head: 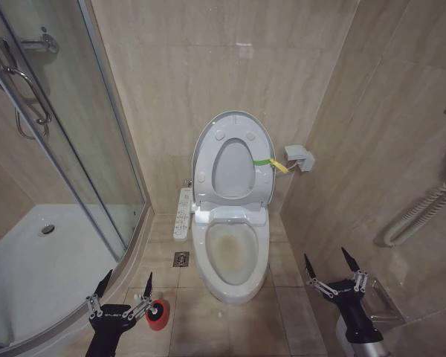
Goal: Open the toilet lid, clean the toilet bowl with a toilet brush, close the toilet lid, and flush.
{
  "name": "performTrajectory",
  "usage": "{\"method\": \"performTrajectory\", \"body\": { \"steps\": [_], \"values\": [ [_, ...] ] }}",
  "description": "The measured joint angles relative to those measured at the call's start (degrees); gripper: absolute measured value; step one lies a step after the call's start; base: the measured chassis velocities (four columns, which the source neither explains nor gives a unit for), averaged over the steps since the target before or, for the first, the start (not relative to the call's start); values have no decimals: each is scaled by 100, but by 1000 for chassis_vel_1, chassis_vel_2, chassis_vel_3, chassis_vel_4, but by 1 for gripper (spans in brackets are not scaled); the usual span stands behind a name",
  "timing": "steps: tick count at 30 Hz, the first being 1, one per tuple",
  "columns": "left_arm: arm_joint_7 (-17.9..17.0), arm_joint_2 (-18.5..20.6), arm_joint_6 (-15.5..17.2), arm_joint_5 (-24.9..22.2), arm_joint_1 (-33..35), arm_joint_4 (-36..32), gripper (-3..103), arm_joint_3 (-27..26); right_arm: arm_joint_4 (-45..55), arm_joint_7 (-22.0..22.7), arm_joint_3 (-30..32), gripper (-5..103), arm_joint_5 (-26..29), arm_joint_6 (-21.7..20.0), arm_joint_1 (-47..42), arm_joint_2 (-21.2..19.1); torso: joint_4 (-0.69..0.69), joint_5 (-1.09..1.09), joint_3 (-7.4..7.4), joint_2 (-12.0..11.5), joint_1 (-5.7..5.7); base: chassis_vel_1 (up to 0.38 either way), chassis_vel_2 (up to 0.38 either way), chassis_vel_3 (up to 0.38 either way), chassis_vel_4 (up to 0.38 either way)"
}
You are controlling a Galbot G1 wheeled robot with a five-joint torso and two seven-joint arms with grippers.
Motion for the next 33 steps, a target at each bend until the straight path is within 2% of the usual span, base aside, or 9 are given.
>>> {"method": "performTrajectory", "body": {
  "steps": [12, 17, 18, 19, 23, 28, 29, 32, 33],
  "values": [
    [0, 0, 0, 0, 0, 0, 99, 0, -12, 3, -11, 100, -2, -49, 44, 12, -1, -1, 0, 0, 0, 0, 0, 0, 0],
    [0, 0, 0, 0, 0, 0, 99, 0, -249, 66, -163, 100, -173, -634, 512, 172, 0, 1, 0, 0, 0, 0, 0, 0, 0],
    [0, 0, 0, 0, 0, 0, 99, 0, -380, 101, -248, 100, -267, -950, 764, 261, 0, 0, 0, 0, 0, 0, 0, 0, 0],
    [0, 0, 0, 0, 0, 0, 99, 0, -380, 101, -248, 100, -267, -950, 764, 261, 0, 0, 0, 0, 0, 0, 0, 0, 0],
    [0, 0, 0, 0, 1, 0, 99, 0, -697, 186, -451, 100, -490, -1725, 1380, 474, 0, 0, 0, 0, 0, 0, 0, 0, 0],
    [0, 0, 0, 0, 0, 0, 99, 1, -999, 266, -645, 100, -706, -2457, 1965, 675, 0, 0, 1, 0, 0, 0, 0, 0, 0],
    [0, 0, 0, 0, 0, 0, 99, 1, -999, 266, -645, 100, -706, -2457, 1965, 675, 0, 0, 1, 0, 0, 0, 0, 0, 0],
    [0, 0, 0, 0, 0, 0, 99, 0, -1224, 330, -791, 100, -865, -3011, 2407, 826, 0, -1, 1, 0, 0, 0, 0, 0, 0],
    [0, 0, 0, 0, 0, 0, 99, 0, -1224, 330, -791, 100, -865, -3011, 2407, 826, 0, -1, 1, 0, 0, 0, 0, 0, 0]
  ]
}}
